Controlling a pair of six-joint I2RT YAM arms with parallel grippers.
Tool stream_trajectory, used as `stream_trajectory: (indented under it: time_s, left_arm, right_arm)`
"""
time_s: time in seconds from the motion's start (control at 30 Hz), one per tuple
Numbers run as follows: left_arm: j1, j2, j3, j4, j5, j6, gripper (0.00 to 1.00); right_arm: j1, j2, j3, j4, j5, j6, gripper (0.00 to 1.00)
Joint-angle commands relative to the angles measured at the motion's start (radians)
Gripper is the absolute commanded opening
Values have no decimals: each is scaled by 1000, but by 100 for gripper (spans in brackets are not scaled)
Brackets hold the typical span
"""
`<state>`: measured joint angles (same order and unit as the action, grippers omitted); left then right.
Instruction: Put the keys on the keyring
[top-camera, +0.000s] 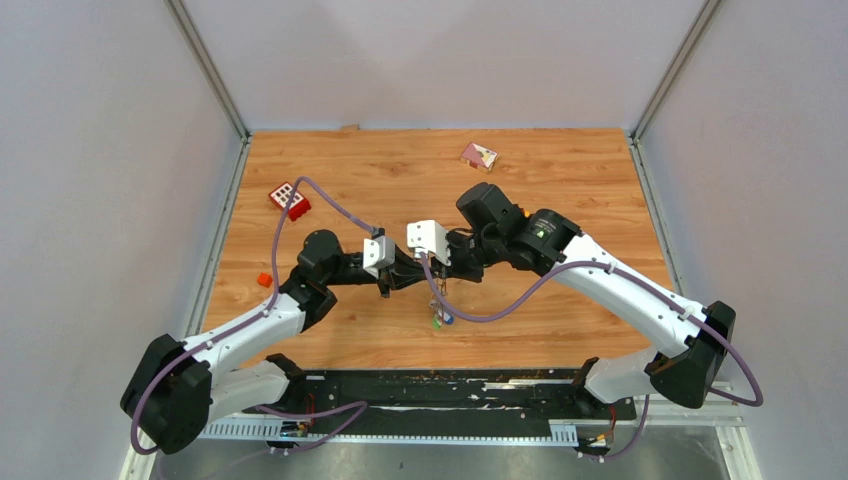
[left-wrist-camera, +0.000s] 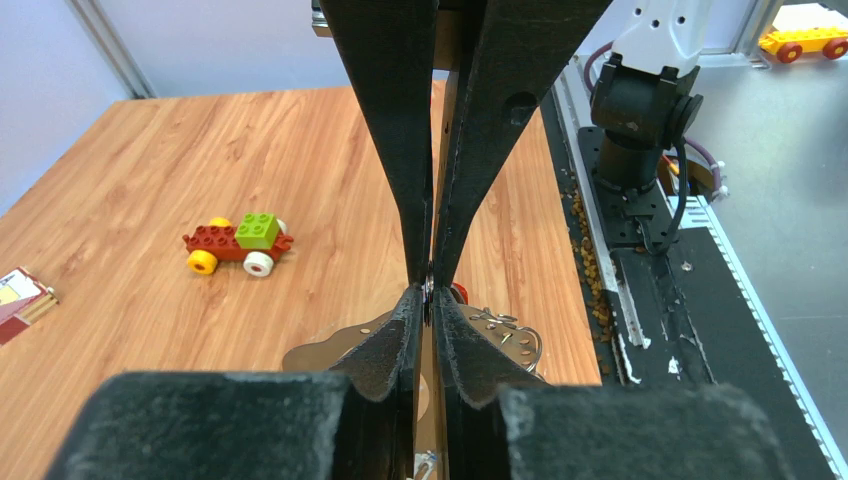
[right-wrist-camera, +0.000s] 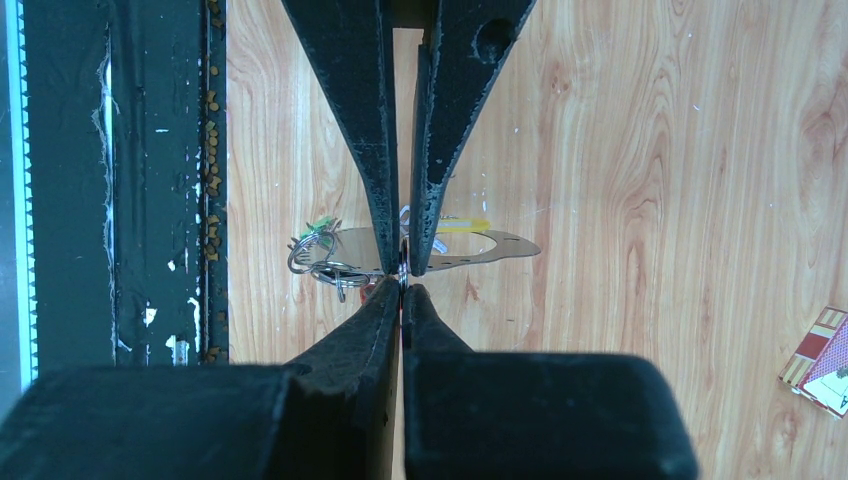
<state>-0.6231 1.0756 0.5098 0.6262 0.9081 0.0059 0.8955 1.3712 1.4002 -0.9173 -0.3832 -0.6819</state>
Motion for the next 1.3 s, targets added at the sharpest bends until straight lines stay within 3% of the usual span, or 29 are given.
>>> stream_trajectory:
  time_s: [0.0, 0.23, 0.43, 0.67, 0.77, 1.27]
  left_arm:
    - [-7, 9, 44, 26, 7, -1, 13]
    - [-9, 11, 41, 39, 4, -2, 0]
    - [-9, -14, 15, 65, -1, -21, 0]
    - [6, -30, -19, 152, 5, -56, 0]
    - [11, -31, -30, 198, 22, -82, 0]
    - [11, -35, -54, 305, 71, -145, 0]
  right_arm:
    - [8, -5, 47, 48, -19, 13, 0]
    - [8, -1, 41, 56, -23, 13, 0]
    - [8, -15, 15, 71, -7, 13, 2]
    - [-11, -74, -53, 104, 14, 18, 30]
    - [-33, -106, -85, 119, -27, 19, 37]
    - [-49, -106, -130, 151, -178, 1, 29]
